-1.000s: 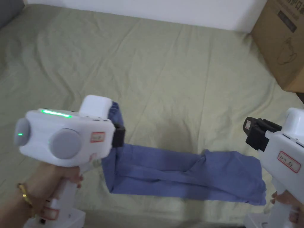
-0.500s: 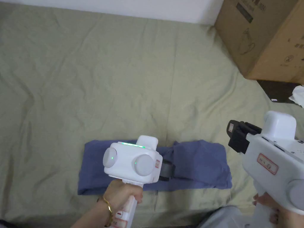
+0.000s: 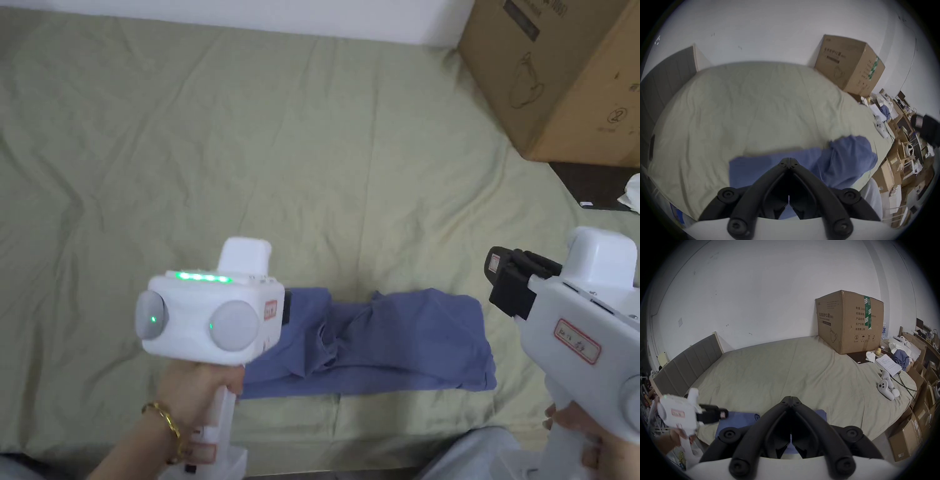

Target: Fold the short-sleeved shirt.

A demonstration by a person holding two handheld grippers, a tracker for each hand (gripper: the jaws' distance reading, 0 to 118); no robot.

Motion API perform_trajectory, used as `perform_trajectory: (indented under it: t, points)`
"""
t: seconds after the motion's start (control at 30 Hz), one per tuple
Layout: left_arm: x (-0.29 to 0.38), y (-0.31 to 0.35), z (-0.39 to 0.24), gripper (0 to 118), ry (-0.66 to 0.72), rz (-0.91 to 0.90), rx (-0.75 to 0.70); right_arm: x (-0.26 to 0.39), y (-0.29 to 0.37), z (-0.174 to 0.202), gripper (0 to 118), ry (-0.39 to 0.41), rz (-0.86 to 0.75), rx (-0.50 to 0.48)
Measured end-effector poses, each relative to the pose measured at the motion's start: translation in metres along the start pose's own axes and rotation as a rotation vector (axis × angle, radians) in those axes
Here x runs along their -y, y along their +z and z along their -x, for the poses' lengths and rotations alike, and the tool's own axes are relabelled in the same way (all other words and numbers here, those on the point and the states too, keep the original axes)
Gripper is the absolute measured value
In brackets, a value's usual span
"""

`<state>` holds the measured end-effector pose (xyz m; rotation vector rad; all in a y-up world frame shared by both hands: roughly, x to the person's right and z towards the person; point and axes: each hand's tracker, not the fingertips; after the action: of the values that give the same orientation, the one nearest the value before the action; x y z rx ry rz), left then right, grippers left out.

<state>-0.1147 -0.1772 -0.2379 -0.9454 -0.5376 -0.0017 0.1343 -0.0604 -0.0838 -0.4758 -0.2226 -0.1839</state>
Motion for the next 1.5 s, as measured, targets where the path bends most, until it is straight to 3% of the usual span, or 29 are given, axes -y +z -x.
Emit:
perform_trajectory:
  t: [0.17,0.2,0.3,0.37,0.5,0.57,0.6,0.63,0.67,0.7,0.77,0.87,1.13,1.3,1.43,1.5]
  points:
    - [0.046,-0.032,-0.035,0,-0.001,0.125,0.08,0.005,-0.001,0.001,0,-0.011,0.021,0.005]
    - [0.054,-0.036,-0.045,0,-0.044,0.131,0.083,0.007,-0.003,-0.003,0,-0.01,0.028,0.009]
    - [0.078,-0.047,-0.073,0,-0.339,0.153,-0.019,0.012,-0.003,-0.008,0,-0.008,0.044,0.019]
    - [0.084,-0.043,-0.078,0,-0.42,0.098,-0.052,0.014,-0.003,-0.015,0,-0.013,0.048,0.029]
    - [0.06,-0.028,-0.062,0,-0.284,0.153,0.056,0.016,0.0,-0.022,0,-0.028,0.047,0.038]
    - [0.043,-0.008,-0.046,1,-0.179,0.081,0.14,0.015,0.001,-0.023,0,-0.028,0.041,0.042]
    - [0.034,0.005,-0.037,8,-0.143,0.013,0.157,0.015,0.001,-0.023,0,-0.029,0.039,0.041]
    - [0.027,0.016,-0.029,25,-0.118,-0.037,0.169,0.014,0.001,-0.024,0,-0.029,0.037,0.04]
    - [0.017,0.027,-0.018,60,-0.094,-0.072,0.182,0.013,0.001,-0.023,0,-0.029,0.032,0.038]
    - [0.008,0.036,-0.007,85,-0.06,-0.09,0.193,0.012,0.001,-0.023,0,-0.027,0.027,0.036]
    - [-0.006,0.048,0.022,110,0.036,-0.121,0.208,0.009,0.002,-0.02,0,-0.02,0.017,0.036]
    - [-0.018,0.054,0.074,111,0.162,-0.159,0.246,0.005,0.002,-0.016,0,-0.014,0.003,0.033]
    - [0.02,0.021,0.174,111,0.525,-0.017,0.303,0.001,-0.001,-0.002,0,-0.003,0.015,0.018]
    - [0.05,-0.009,0.178,111,0.687,0.114,0.485,0.002,-0.003,0.002,0,-0.011,0.021,0.024]
    - [0.056,-0.019,0.161,111,0.739,0.077,0.539,0.002,-0.001,0.004,0,-0.004,0.029,0.034]
    - [0.055,-0.023,0.158,98,0.779,0.061,0.556,0.002,0.001,0.005,0,0.001,0.032,0.044]
